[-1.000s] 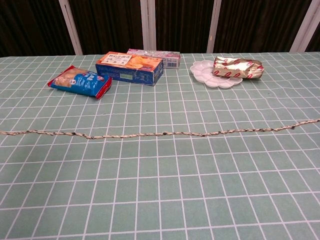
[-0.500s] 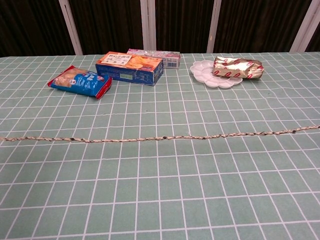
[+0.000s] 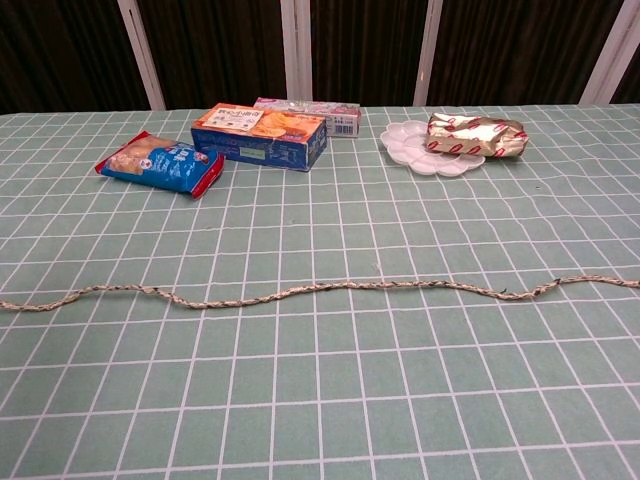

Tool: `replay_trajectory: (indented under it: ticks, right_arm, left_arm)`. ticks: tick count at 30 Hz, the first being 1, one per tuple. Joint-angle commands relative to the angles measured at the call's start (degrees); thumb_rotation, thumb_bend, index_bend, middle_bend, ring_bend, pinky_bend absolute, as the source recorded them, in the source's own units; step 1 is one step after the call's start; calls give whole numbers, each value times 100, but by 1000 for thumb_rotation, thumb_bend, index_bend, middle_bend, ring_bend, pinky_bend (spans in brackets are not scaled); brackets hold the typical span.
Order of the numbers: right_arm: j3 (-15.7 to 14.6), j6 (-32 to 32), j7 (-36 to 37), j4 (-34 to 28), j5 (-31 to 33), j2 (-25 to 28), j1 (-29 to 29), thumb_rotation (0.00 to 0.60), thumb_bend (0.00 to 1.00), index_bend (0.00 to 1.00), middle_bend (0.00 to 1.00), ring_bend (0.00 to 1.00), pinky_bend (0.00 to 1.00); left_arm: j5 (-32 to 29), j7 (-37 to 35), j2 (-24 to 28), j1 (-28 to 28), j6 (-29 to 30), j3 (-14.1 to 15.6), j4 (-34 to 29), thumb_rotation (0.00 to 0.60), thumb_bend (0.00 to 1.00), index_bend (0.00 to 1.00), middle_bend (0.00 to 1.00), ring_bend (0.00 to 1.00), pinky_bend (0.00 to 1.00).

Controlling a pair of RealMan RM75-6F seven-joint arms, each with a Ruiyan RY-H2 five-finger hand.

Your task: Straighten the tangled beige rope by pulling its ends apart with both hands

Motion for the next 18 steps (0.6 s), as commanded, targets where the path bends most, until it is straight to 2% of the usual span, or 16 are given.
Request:
replay_trajectory:
  ticks: [1, 4, 7, 10, 14, 17, 18]
  right_arm:
    - [20, 32, -113, -104, 107, 94, -7, 600, 538, 0, 0, 0, 0]
    - [39, 118, -196, -231, 171, 188, -35, 600, 521, 0, 0, 0, 0]
    - [63, 237, -126, -501, 125, 308, -100, 600, 485, 0, 0, 0, 0]
    - [9, 463, 73, -793, -257, 467, -223, 600, 478, 0, 0, 0, 0]
    - [-273, 1146, 437, -834, -1561, 653, -484, 600, 477, 0, 0, 0, 0]
    - [-768, 2047, 644, -627, -2929, 829, -856, 600, 477, 0, 0, 0, 0]
    - [-872, 2178, 757, -583, -3123, 877, -940, 600, 477, 0, 0, 0, 0]
  left_arm:
    - [-106, 92, 199, 6, 43, -60, -128, 600, 273, 215, 0, 0, 0]
    - [-172, 0, 453, 72, 110, -100, -387, 600, 215, 142, 0, 0, 0]
    - [-98, -310, 759, 205, 227, -113, -768, 600, 191, 131, 0, 0, 0]
    - [376, -746, 1002, 419, 508, -6, -992, 600, 181, 121, 0, 0, 0]
    - [1282, -1216, 1165, 777, 1018, 329, -861, 600, 166, 102, 0, 0, 0]
    - [2145, -1565, 1232, 1115, 1708, 583, -509, 600, 159, 86, 0, 0, 0]
    - [2338, -1748, 1236, 1187, 1875, 619, -417, 600, 157, 81, 0, 0, 0]
